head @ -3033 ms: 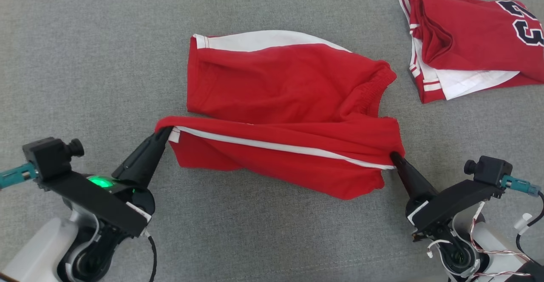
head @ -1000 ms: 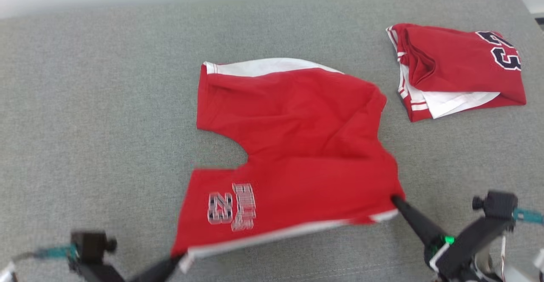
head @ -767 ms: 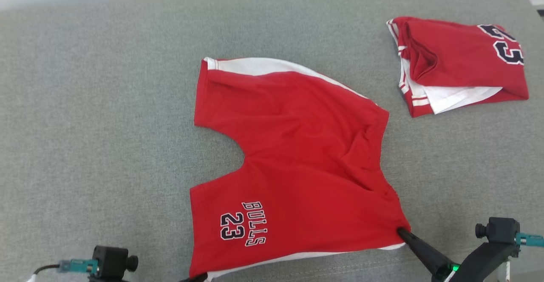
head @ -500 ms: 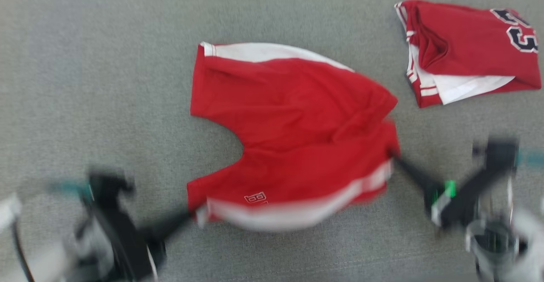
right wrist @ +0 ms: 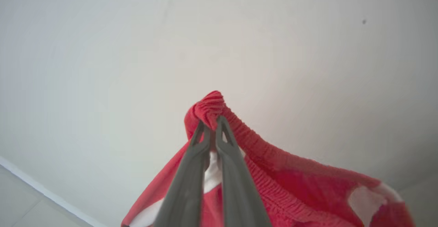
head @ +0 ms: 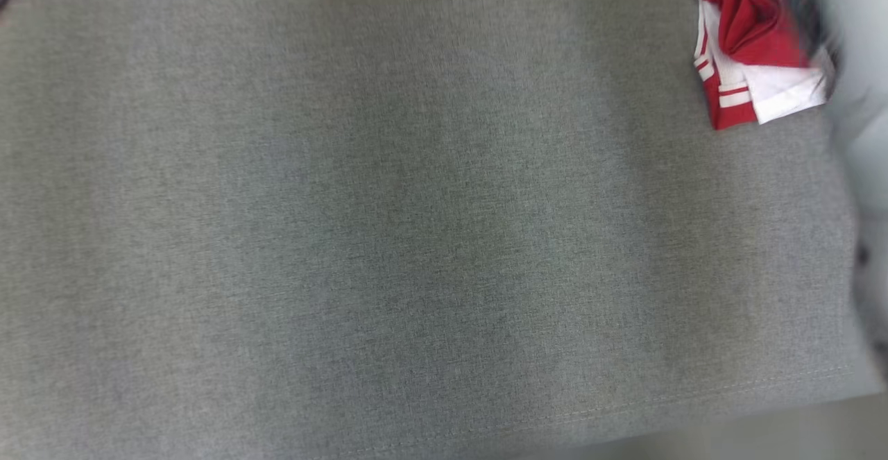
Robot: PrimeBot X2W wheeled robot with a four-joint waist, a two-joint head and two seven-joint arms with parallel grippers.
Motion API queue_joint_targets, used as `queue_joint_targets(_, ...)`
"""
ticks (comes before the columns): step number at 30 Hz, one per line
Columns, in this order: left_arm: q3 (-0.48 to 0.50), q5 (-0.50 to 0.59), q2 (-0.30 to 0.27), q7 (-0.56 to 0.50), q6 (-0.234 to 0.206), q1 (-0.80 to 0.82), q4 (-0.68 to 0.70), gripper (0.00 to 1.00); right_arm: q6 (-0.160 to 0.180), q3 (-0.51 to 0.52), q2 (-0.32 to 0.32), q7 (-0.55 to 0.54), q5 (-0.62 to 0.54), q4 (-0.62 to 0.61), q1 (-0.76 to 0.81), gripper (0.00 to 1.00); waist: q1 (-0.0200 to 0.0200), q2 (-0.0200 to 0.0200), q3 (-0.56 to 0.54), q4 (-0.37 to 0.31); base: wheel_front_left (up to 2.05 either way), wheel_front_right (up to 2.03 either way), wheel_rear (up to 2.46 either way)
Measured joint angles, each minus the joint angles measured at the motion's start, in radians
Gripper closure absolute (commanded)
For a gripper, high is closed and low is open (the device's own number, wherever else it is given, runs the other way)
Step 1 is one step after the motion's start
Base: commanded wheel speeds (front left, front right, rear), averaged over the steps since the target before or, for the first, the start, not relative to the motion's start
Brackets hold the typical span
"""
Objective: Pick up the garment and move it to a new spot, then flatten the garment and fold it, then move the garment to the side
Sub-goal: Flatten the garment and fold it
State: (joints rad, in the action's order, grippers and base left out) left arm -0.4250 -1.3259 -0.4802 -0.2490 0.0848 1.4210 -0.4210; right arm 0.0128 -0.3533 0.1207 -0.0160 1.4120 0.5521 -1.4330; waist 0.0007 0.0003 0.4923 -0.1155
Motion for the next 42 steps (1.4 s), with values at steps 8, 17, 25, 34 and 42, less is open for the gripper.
queue_joint_targets(8,-0.139,0.036,0.008,0.053,0.04,-0.244,-0.06,1.0,-0.12,-0.177,0.056,-0.015,-0.068,0.17,0.196,1.0,-0.0004,0.0,-0.023,0.014,0.0,0.0,0.0)
queue_joint_targets(17,-0.216,-0.047,0.008,0.147,0.046,-0.81,0.085,1.0,-0.133,-0.233,0.084,-0.014,-0.048,0.218,0.626,1.0,-0.0008,-0.0003,-0.139,0.04,0.0,0.0,0.0)
queue_joint_targets(25,-0.223,-0.088,-0.024,0.24,0.047,-1.034,0.195,1.0,-0.137,-0.253,0.116,0.017,-0.04,0.165,0.795,1.0,-0.0009,-0.0004,-0.234,0.044,0.0,0.0,0.0)
queue_joint_targets(34,-0.259,0.004,-0.026,0.364,0.047,-1.153,0.243,1.0,-0.138,-0.302,0.218,0.055,-0.086,0.015,0.933,1.0,-0.0009,-0.0004,-0.303,0.047,0.0,0.0,0.0)
queue_joint_targets(42,-0.295,0.04,-0.015,0.41,0.047,-1.214,0.211,1.0,-0.138,-0.316,0.261,0.093,-0.096,-0.079,1.027,0.69,-0.0008,-0.0004,-0.335,0.051,0.0,0.0,0.0)
